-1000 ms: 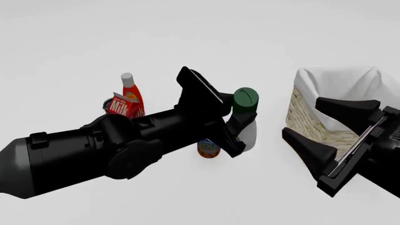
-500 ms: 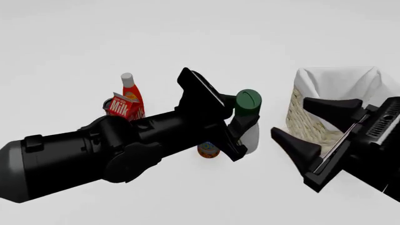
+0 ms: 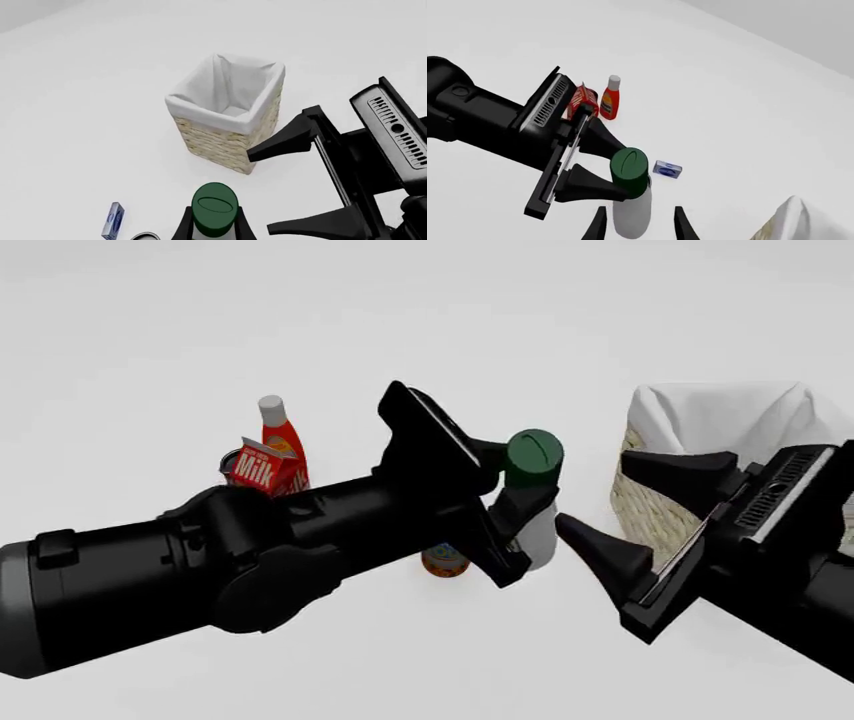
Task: Pick the salad dressing and place it in the basket.
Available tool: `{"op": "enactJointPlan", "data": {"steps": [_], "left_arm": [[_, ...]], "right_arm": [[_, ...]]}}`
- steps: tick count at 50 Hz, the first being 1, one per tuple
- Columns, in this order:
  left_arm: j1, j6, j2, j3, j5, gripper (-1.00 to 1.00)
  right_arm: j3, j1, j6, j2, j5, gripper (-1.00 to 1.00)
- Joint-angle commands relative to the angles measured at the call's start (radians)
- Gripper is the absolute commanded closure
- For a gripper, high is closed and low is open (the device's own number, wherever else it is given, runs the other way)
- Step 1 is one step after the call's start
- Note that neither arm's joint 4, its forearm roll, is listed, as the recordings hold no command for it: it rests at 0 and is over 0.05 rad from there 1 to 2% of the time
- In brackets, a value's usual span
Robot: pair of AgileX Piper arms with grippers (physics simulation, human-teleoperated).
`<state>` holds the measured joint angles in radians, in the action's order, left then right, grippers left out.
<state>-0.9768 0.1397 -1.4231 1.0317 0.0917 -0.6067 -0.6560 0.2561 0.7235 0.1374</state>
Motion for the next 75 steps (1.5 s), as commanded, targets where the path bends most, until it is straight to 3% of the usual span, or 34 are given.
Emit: {"op": "enactJointPlan", "data": {"steps": [1, 28, 75], "left_arm": [[-0.004, 0.017, 0.013, 0.012, -0.006, 1.00], [-0.018, 0.015, 0.036, 0.019, -0.022, 1.00], [-0.056, 0.000, 0.062, -0.037, 0.006, 1.00]], "right_arm": [[0.008, -0.012, 0.000, 0.036, -0.031, -1.00], [0.027, -0.029, -0.013, 0.085, -0.077, -1.00], [0.011, -0.049, 0.040, 0.144, -0.114, -1.00]]}}
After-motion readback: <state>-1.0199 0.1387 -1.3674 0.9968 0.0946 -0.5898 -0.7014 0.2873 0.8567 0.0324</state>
